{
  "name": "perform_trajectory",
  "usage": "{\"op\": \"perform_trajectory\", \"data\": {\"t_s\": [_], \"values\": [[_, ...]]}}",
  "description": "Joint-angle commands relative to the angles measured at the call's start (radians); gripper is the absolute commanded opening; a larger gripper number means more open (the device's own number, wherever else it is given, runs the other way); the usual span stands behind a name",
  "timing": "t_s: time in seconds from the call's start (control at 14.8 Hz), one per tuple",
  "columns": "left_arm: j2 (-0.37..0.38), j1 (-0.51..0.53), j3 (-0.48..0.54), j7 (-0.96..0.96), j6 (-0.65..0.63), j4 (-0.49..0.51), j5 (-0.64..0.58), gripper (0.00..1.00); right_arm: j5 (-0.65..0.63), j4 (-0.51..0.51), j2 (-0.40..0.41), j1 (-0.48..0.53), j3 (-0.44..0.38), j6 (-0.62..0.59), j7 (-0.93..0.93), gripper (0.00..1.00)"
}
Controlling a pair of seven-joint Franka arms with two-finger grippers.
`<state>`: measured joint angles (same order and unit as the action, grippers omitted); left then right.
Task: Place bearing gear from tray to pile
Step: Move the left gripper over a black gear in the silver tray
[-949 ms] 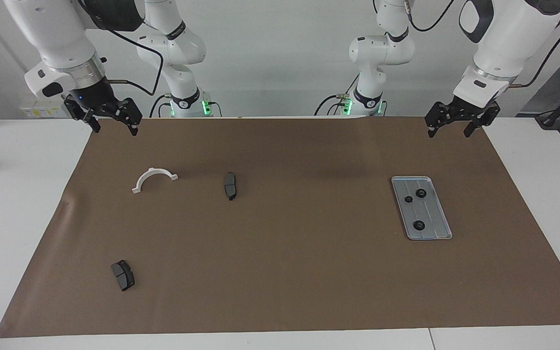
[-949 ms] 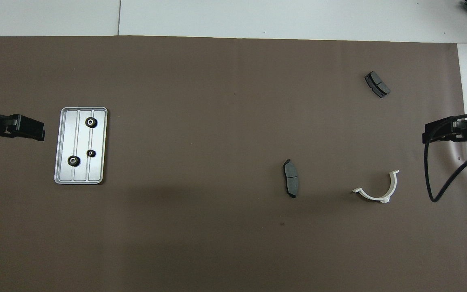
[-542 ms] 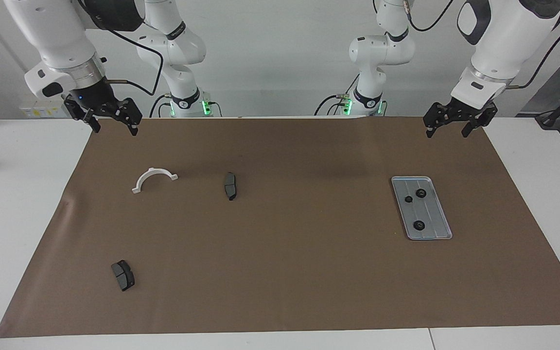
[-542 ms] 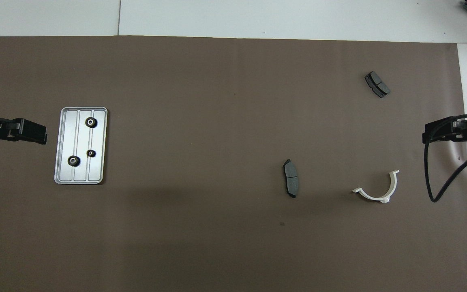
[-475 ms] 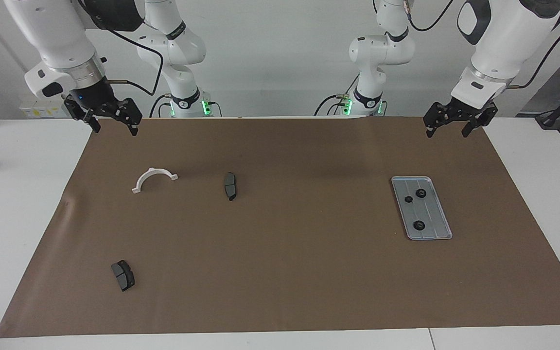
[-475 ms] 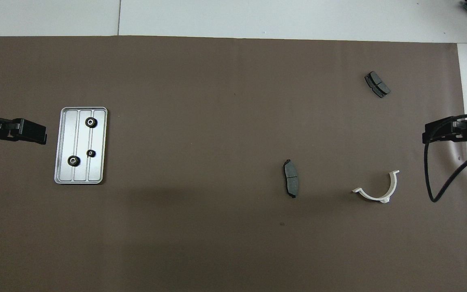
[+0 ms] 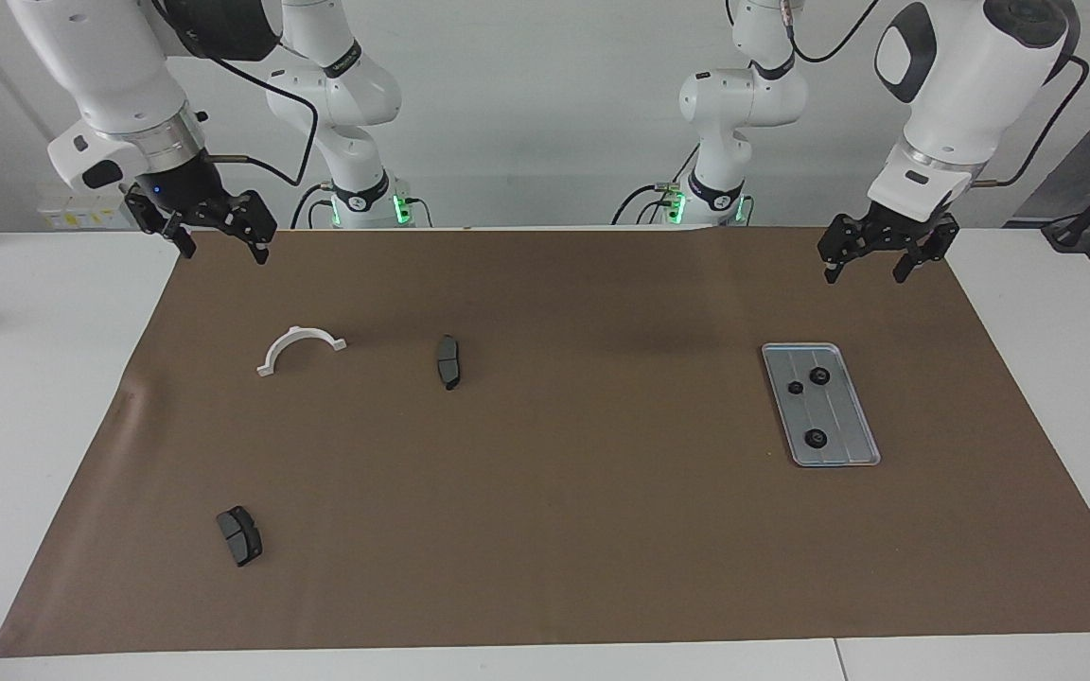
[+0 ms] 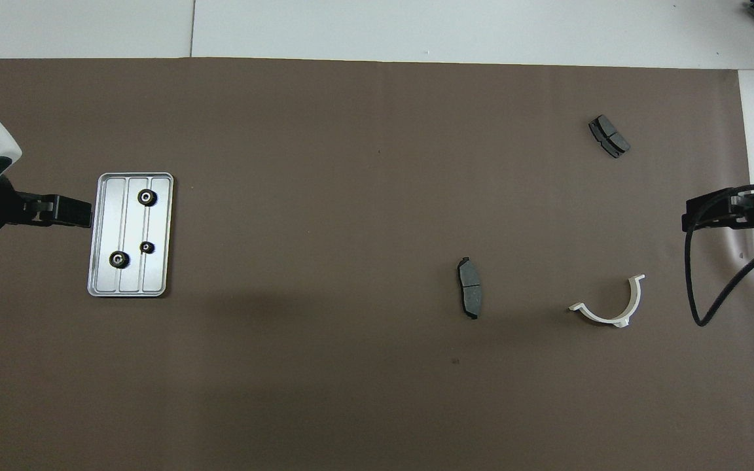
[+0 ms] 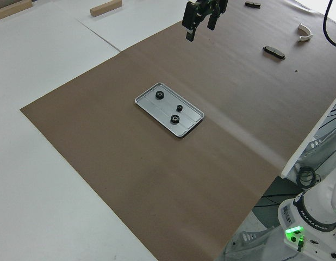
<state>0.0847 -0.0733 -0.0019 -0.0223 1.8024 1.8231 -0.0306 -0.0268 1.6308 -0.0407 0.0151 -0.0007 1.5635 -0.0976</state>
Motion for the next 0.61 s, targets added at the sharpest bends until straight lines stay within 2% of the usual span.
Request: {"op": "perform_trajectory", "data": {"t_s": [0.0,0.27,0.54], "values": [[0.066,0.006,0.003,-0.021,0.127,0.151,0.017,1.0,0.004,0.02,-0.018,-0.003,-0.001,0.01,-0.011,1.0],[0.049,0.009,0.005,-0.027,0.288,0.281,0.018,1.0,0.004,0.02,-0.018,-0.003,-0.001,0.01,-0.013,1.0],[-0.003,0.018,0.005,-0.028,0.448,0.378,0.018,1.0,0.004,0.02,-0.018,-0.003,-0.001,0.01,-0.011,1.0]]}}
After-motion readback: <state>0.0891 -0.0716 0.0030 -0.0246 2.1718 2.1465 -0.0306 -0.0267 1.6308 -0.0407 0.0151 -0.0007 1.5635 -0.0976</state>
